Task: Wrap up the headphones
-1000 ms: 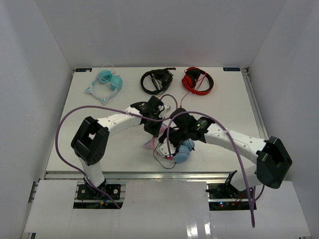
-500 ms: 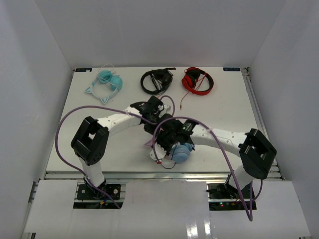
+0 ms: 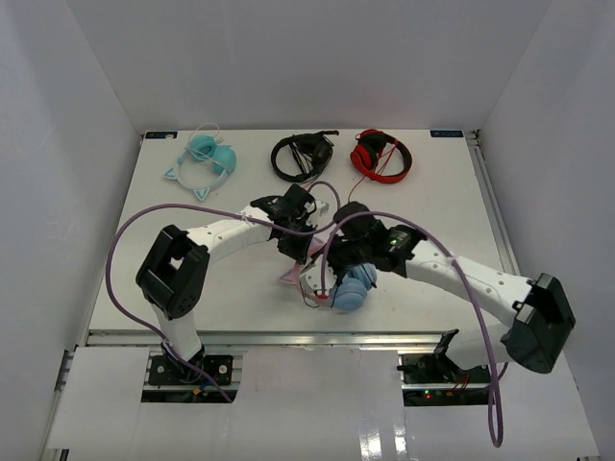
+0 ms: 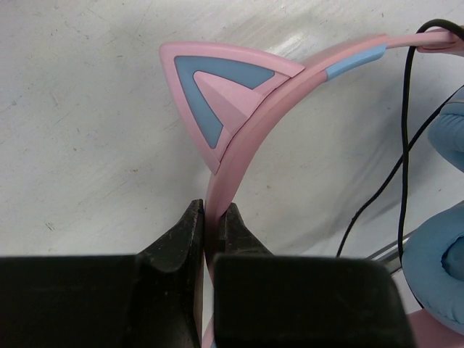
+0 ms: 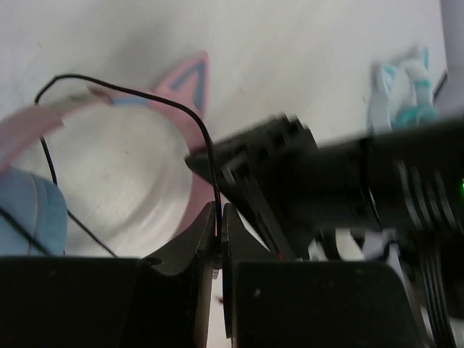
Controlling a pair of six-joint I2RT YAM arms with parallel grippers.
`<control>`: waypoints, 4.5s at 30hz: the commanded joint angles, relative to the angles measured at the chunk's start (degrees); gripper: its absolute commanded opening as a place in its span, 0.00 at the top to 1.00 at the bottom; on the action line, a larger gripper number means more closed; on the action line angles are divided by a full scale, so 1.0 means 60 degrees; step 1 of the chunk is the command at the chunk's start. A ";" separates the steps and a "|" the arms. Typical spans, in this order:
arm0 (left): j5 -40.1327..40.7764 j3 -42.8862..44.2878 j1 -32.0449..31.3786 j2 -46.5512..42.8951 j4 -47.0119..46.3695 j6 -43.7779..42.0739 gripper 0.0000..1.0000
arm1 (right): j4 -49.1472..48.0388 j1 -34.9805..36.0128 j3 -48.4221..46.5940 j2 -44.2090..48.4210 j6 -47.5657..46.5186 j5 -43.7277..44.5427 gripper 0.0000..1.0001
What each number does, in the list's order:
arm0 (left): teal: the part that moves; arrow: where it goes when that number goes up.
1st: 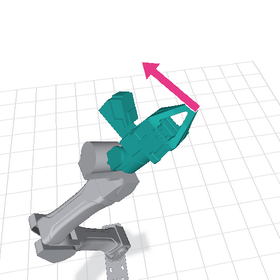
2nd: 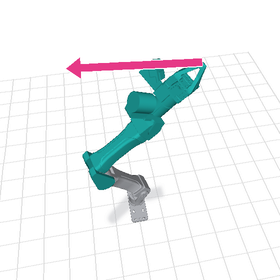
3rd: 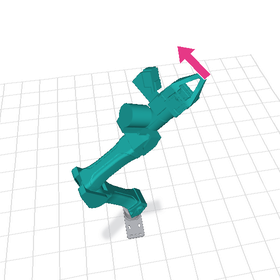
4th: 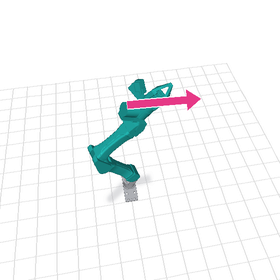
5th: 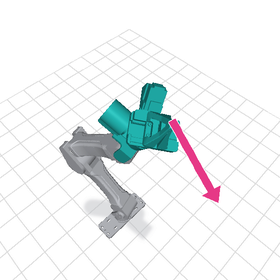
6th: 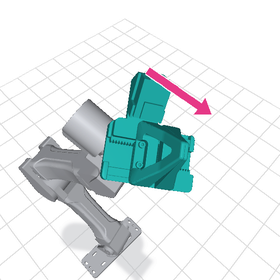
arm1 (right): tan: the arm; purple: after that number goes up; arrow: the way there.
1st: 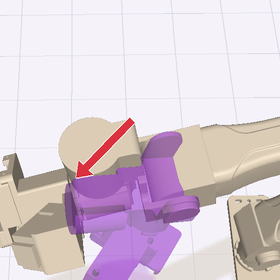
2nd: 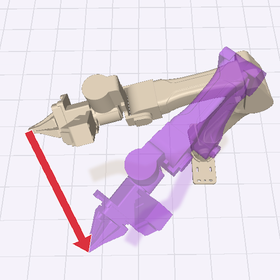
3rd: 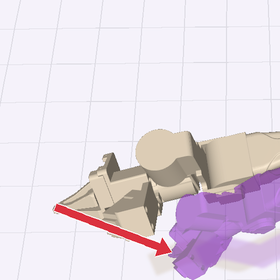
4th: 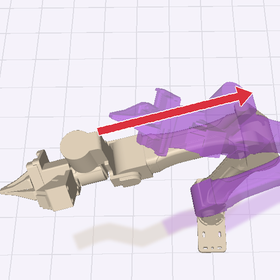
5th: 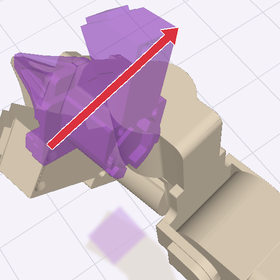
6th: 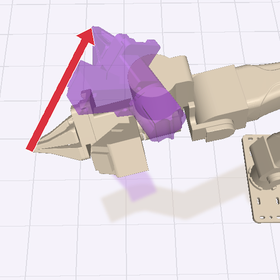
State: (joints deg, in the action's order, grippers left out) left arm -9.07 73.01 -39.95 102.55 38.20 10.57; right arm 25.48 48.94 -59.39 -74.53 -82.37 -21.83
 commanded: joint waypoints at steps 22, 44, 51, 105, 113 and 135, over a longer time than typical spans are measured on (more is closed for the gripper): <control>0.1059 -0.0086 0.0614 -0.1518 -0.1947 0.0634 1.00 | -0.2489 -0.5036 -0.0962 -0.3768 0.5637 -0.3568 0.92; 0.0999 -0.0849 0.1268 -0.0019 -0.4585 0.0295 0.71 | -0.4073 -0.5027 -0.2365 -0.5918 0.7292 -0.1989 0.67; 0.0853 -0.0886 0.1283 -0.0816 -0.4024 0.0367 0.28 | -0.4047 -0.5036 -0.2109 -0.5058 0.7351 -0.1343 0.38; -0.0818 -0.6252 0.1283 -0.9018 -0.3745 -0.0136 0.02 | 0.3111 -0.6237 0.1646 -0.0918 -0.2276 -0.4132 0.06; -0.0886 -0.6412 0.1283 -0.9103 -0.3819 -0.0214 0.02 | -0.0523 -0.5951 0.2989 -0.0895 -0.0033 -0.2602 0.14; -0.1105 -0.6466 0.1283 -0.9460 -0.3936 -0.0258 0.02 | -0.2638 -0.2876 0.2577 0.0772 -0.0579 0.3150 0.92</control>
State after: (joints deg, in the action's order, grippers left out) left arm -14.37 34.50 -32.22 46.88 15.78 9.64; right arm 19.24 26.01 -44.06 -71.03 -79.01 -16.04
